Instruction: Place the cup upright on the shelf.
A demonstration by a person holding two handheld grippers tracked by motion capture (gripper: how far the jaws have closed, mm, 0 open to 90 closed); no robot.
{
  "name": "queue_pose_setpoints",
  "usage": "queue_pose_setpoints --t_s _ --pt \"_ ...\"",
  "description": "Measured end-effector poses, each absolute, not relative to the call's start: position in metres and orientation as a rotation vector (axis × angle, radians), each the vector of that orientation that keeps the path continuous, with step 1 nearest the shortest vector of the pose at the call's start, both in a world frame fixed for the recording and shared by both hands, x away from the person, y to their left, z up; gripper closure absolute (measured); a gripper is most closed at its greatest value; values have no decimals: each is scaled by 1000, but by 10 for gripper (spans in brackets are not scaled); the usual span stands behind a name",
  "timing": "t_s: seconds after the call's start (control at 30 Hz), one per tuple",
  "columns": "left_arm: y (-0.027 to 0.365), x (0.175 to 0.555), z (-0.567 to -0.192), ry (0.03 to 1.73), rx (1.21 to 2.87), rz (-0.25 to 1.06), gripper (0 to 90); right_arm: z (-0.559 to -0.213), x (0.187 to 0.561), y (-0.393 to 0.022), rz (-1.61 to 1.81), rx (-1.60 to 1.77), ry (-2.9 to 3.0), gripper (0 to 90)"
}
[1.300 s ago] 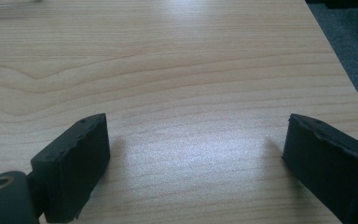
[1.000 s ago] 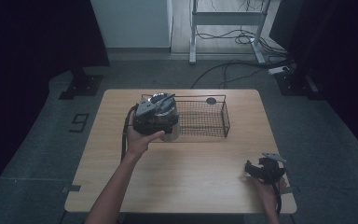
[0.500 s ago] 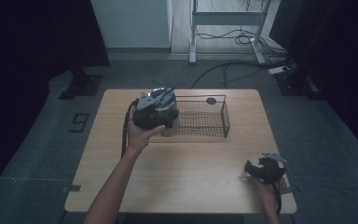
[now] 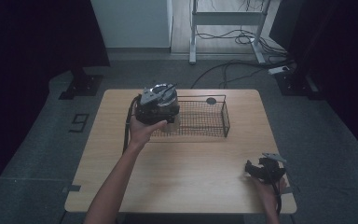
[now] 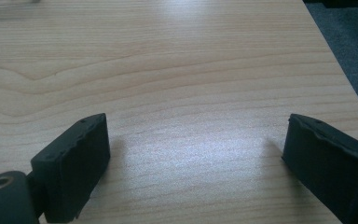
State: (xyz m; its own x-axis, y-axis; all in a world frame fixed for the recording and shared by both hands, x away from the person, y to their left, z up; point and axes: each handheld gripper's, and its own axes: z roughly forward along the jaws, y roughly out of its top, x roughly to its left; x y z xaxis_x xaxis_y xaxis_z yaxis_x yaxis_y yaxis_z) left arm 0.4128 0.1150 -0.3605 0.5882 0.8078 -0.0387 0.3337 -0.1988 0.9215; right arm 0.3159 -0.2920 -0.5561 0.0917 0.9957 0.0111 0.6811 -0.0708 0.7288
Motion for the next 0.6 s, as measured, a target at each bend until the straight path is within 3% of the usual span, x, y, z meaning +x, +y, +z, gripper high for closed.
queue_pose_setpoints --t_s 0.6 --pt "100 436 -367 953 1796 581 39 -556 316 -292 722 1817 1640 71"
